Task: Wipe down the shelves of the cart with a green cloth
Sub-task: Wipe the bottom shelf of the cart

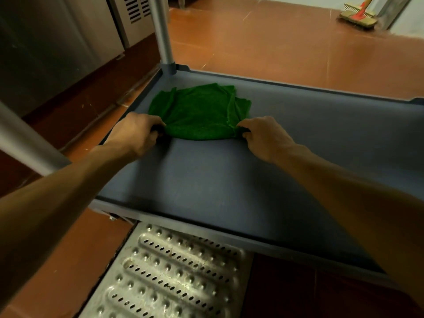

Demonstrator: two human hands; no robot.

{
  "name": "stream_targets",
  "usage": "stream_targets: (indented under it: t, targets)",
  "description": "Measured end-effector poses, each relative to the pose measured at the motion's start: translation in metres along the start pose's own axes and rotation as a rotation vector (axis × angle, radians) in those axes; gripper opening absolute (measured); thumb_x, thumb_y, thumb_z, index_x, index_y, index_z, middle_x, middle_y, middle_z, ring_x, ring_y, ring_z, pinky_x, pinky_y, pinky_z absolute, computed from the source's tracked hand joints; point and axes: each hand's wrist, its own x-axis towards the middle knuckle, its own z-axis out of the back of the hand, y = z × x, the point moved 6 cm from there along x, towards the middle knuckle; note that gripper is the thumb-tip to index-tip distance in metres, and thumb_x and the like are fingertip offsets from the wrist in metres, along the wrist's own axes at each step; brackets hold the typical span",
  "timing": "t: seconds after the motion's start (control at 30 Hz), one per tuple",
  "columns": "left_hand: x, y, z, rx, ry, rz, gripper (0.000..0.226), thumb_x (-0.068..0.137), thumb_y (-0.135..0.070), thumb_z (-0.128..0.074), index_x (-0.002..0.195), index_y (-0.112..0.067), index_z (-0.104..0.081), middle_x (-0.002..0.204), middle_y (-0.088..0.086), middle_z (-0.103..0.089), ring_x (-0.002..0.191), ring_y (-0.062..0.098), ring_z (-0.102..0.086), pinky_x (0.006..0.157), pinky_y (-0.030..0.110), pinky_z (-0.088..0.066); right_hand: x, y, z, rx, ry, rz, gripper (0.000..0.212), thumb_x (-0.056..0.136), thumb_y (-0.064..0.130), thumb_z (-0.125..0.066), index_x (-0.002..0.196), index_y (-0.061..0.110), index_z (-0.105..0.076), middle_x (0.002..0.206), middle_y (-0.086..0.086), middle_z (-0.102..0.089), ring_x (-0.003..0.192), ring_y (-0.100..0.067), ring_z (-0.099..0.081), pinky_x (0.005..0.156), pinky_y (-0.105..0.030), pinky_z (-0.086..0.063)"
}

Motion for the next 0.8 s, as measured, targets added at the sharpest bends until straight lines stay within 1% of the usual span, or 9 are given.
stream_targets:
  t: [0.1,0.2,0.3,0.43,0.47,0.53,0.6,0.67,0.8]
  targets:
    - [-0.009,-0.002,0.002,0.027,0.018,-0.024,0.027,0.099,-0.017,-0.052,0.122,-0.024,-0.063,0.110,0.009,-0.066,0.086,0.025,-0.063,0.081,0.046,-0.056,-0.014,0.005,0.000,0.007,-0.005,0.033,0.031,0.098,0.010,-0.049,0.126,0.009,-0.062,0.115,-0.019,-0.066,0.098,-0.036,-0.064,0.087,-0.046,-0.054]
    - [-0.020,0.000,0.003,0.035,0.046,-0.015,0.029,0.099,-0.015,-0.052,0.125,-0.022,-0.062,0.107,0.006,-0.064,0.078,0.018,-0.058,0.073,0.038,-0.052,-0.026,0.010,0.000,0.014,0.004,0.056,0.030,0.098,0.012,-0.051,0.126,0.008,-0.062,0.113,-0.018,-0.066,0.094,-0.034,-0.064,0.086,-0.043,-0.054]
    - [-0.032,0.001,0.003,0.047,0.057,-0.017,0.031,0.099,-0.014,-0.051,0.126,-0.024,-0.061,0.112,0.006,-0.066,0.086,0.020,-0.062,0.078,0.041,-0.055,-0.037,0.016,-0.001,0.006,0.022,0.087,0.030,0.098,0.014,-0.052,0.124,0.008,-0.064,0.110,-0.017,-0.065,0.091,-0.031,-0.063,0.084,-0.041,-0.053]
    - [-0.049,0.001,-0.003,0.082,0.080,-0.038,0.032,0.099,-0.014,-0.050,0.128,-0.022,-0.060,0.100,-0.004,-0.062,0.068,0.004,-0.054,0.063,0.026,-0.046,-0.054,0.017,-0.001,0.012,0.044,0.090,0.031,0.097,0.015,-0.053,0.125,0.009,-0.063,0.114,-0.016,-0.061,0.099,-0.032,-0.060,0.087,-0.041,-0.051]
    - [-0.054,-0.001,-0.006,0.091,0.093,-0.047,0.033,0.099,-0.014,-0.050,0.129,-0.022,-0.060,0.102,-0.004,-0.064,0.070,0.005,-0.056,0.066,0.027,-0.048,-0.058,0.017,-0.001,0.017,0.044,0.089,0.032,0.097,0.015,-0.053,0.126,0.010,-0.063,0.115,-0.016,-0.060,0.101,-0.032,-0.059,0.088,-0.041,-0.051]
    - [-0.066,-0.003,-0.009,0.104,0.108,-0.067,0.033,0.098,-0.015,-0.050,0.129,-0.023,-0.060,0.113,0.001,-0.069,0.088,0.014,-0.064,0.081,0.036,-0.055,-0.068,0.017,-0.001,0.018,0.045,0.085,0.032,0.097,0.016,-0.054,0.127,0.011,-0.062,0.116,-0.015,-0.058,0.103,-0.031,-0.058,0.089,-0.042,-0.050]
    - [-0.077,-0.004,-0.010,0.098,0.097,-0.091,0.034,0.096,-0.015,-0.053,0.129,-0.022,-0.061,0.122,0.003,-0.068,0.105,0.019,-0.065,0.093,0.042,-0.053,-0.077,0.018,-0.002,0.019,0.049,0.078,0.033,0.096,0.016,-0.055,0.128,0.012,-0.062,0.118,-0.014,-0.057,0.104,-0.030,-0.058,0.089,-0.042,-0.051]
    - [-0.088,-0.007,-0.010,0.097,0.082,-0.132,0.036,0.094,-0.014,-0.056,0.130,-0.019,-0.061,0.130,0.002,-0.065,0.117,0.021,-0.061,0.101,0.043,-0.050,-0.085,0.018,-0.001,0.032,0.050,0.070,0.033,0.096,0.017,-0.055,0.128,0.013,-0.062,0.119,-0.013,-0.056,0.104,-0.029,-0.058,0.090,-0.043,-0.051]
    - [-0.109,-0.011,-0.009,0.074,0.060,-0.209,0.035,0.095,-0.015,-0.057,0.130,-0.016,-0.062,0.135,0.003,-0.062,0.124,0.020,-0.058,0.106,0.040,-0.045,-0.103,0.021,0.000,0.044,0.071,0.079,0.033,0.097,0.018,-0.055,0.128,0.013,-0.061,0.118,-0.012,-0.057,0.104,-0.027,-0.058,0.091,-0.042,-0.050]
